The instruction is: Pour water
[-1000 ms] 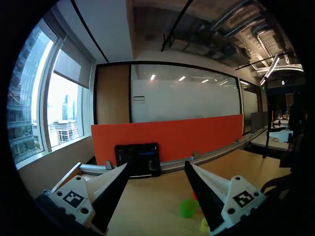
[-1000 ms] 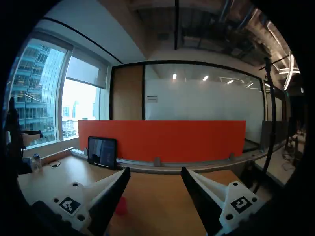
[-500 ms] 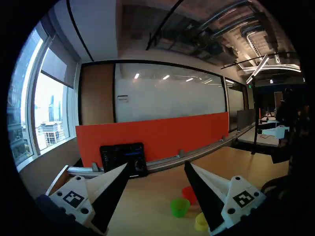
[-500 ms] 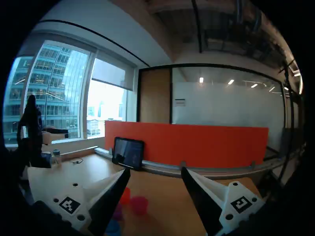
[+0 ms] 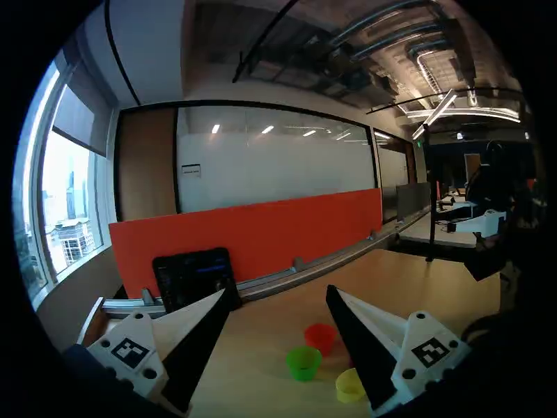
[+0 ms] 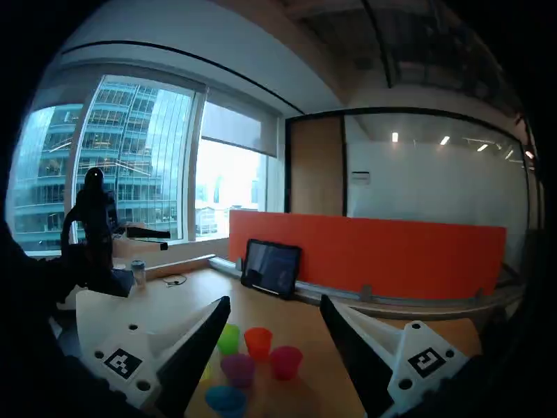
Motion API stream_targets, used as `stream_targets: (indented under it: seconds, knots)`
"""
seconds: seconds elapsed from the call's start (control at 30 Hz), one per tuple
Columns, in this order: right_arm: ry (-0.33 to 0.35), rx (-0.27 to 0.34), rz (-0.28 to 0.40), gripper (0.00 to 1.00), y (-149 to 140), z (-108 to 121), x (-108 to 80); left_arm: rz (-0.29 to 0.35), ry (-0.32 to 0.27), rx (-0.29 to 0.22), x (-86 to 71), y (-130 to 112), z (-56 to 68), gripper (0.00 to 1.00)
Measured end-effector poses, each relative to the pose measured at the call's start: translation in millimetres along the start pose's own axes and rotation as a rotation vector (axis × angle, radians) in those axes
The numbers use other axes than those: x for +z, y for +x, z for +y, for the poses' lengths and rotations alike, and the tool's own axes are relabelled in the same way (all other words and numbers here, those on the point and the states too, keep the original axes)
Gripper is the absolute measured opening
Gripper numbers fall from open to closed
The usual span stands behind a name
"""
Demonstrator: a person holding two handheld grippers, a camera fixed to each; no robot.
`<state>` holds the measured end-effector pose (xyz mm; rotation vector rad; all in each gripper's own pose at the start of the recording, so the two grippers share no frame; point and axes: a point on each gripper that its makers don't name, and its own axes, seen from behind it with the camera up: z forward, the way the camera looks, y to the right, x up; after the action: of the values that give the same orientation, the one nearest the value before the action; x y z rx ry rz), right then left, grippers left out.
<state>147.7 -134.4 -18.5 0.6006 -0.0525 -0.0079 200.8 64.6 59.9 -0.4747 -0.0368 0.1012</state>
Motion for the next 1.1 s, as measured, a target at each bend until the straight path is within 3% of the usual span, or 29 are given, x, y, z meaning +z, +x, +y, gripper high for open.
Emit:
stream_targets:
  seconds: [0.4,1.1]
  knots:
    - [0.105,-0.016,-0.093,1.00,-25,-24,6.1,-0.045,-0.060,0.009,11.4,-21,2.6,0.99]
    - [0.189,-0.025,-0.245,1.00,-85,-41,1.9,-0.178,-0.132,0.031,27.7,-85,3.2,0.98]
